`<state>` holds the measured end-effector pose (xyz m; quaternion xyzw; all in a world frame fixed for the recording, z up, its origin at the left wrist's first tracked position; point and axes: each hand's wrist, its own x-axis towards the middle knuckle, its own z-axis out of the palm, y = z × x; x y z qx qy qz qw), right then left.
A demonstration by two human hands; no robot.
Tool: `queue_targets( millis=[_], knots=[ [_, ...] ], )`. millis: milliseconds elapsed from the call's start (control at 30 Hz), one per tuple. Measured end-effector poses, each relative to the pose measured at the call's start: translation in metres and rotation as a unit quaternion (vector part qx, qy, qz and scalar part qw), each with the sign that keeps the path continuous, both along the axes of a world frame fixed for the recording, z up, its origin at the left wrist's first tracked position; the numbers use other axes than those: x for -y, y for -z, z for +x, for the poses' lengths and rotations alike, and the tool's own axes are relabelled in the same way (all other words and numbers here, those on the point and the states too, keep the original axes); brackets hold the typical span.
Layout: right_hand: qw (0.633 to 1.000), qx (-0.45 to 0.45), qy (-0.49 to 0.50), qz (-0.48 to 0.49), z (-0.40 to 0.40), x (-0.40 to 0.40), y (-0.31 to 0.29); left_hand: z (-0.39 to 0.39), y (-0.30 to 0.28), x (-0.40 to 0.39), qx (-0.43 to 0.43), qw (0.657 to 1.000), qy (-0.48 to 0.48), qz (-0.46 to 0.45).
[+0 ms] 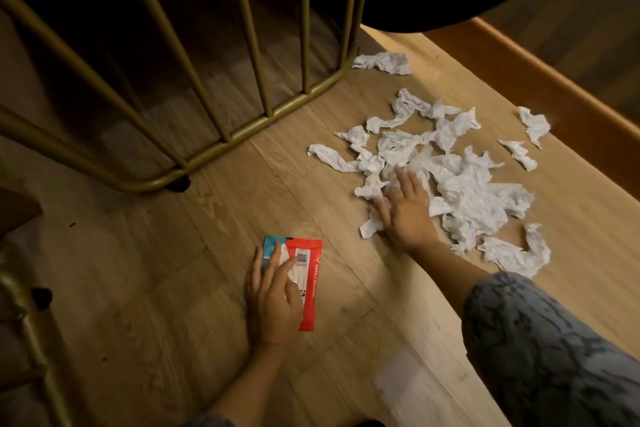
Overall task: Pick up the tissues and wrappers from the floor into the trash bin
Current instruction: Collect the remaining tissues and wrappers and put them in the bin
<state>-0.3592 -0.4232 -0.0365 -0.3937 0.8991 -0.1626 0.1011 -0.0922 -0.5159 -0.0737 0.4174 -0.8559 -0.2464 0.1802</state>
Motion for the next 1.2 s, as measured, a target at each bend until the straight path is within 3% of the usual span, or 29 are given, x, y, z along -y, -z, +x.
queue_targets(
  millis=[133, 267, 367, 533, 633, 833, 900, 1033, 1200],
  knots=[
    [0.993, -0.001, -0.115, 0.032, 0.008, -0.011, 0.015, -0.005, -0.009, -0.001, 0.066, 0.997, 0.022, -0.032],
    [0.994, 0.039, -0.065, -0.076, 0.044, -0.022, 0.012, -0.008, -0.016, -0.001, 0.131, 0.991, 0.019, -0.031],
    [0.994, 0.026, -0.067, -0.083, 0.066, -0.036, 0.014, -0.007, -0.016, -0.002, 0.134, 0.989, 0.036, -0.048],
    [0.988, 0.043, -0.115, -0.09, 0.077, -0.062, 0.011, -0.012, -0.015, -0.009, 0.045, 0.996, 0.071, -0.023],
    [0.991, 0.038, -0.074, -0.105, 0.07, -0.075, -0.001, -0.033, -0.017, -0.019, -0.051, 0.99, 0.128, 0.0],
    [0.994, 0.048, 0.057, -0.074, 0.035, -0.118, -0.054, -0.094, -0.055, -0.048, -0.107, 0.974, 0.198, 0.015],
    [0.997, 0.048, 0.063, -0.015, 0.023, -0.137, -0.077, -0.114, -0.072, -0.056, -0.102, 0.961, 0.256, 0.01],
    [0.996, 0.002, -0.016, 0.093, -0.004, -0.185, -0.125, -0.156, -0.106, -0.073, -0.065, 0.912, 0.404, -0.041],
    [0.993, -0.081, -0.001, 0.085, -0.028, -0.256, -0.199, -0.208, -0.171, -0.122, -0.025, 0.812, 0.567, -0.137]
  ],
)
